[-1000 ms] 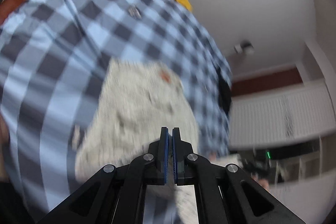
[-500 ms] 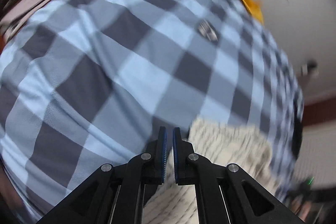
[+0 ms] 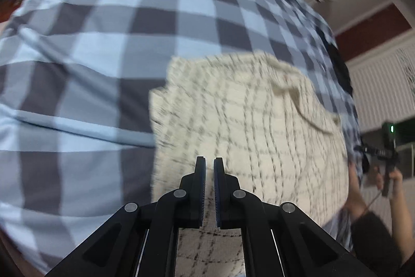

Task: Fold small clothes
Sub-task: 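Lay the folded hem down and open both grippers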

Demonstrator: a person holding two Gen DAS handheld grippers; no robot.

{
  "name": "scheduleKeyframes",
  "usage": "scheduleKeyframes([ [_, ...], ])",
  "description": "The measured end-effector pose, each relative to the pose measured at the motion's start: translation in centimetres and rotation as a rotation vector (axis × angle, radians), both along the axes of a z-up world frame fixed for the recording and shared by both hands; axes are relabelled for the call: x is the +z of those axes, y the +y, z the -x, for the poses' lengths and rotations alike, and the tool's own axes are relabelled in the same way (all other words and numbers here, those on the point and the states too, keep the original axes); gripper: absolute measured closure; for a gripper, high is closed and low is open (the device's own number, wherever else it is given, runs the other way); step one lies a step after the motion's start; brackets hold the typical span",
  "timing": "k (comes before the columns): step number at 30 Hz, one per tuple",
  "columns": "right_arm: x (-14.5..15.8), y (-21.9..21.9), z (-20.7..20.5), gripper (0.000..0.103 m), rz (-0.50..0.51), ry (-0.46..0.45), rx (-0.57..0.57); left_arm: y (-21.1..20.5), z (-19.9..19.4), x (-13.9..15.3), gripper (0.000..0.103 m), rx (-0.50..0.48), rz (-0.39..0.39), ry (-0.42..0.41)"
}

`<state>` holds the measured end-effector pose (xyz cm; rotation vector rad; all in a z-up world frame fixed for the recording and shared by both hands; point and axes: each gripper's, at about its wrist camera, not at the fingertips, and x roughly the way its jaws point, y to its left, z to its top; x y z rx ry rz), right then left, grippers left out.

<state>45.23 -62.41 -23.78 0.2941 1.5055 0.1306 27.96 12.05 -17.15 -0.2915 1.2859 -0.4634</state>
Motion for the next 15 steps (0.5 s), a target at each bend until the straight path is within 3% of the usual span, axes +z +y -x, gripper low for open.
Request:
scheduleKeyframes([
  [4, -0.2, 1.3, 0.7, 0.020, -0.010, -0.016, 0.011, -1.4, 0.2, -2.3, 0.099, -0.074, -0.041, 0.050],
  [8, -1.0, 0.3, 0.4, 0.020, -0.018, 0.008, -0.026, -1.5, 0.8, -2.5, 0.099, -0.106, -0.017, 0.042],
  [13, -2.3, -2.3, 0.1, 0.020, -0.064, 0.054, -0.117, -0.2, 0.1, -4.2, 0.099, -0.022, 0.042, 0.134],
  [15, -2.9, -2.9, 0.4, 0.020, -0.075, 0.070, -0.131, -0.4, -0.3, -4.4, 0.099, 0.003, 0.021, 0.125],
])
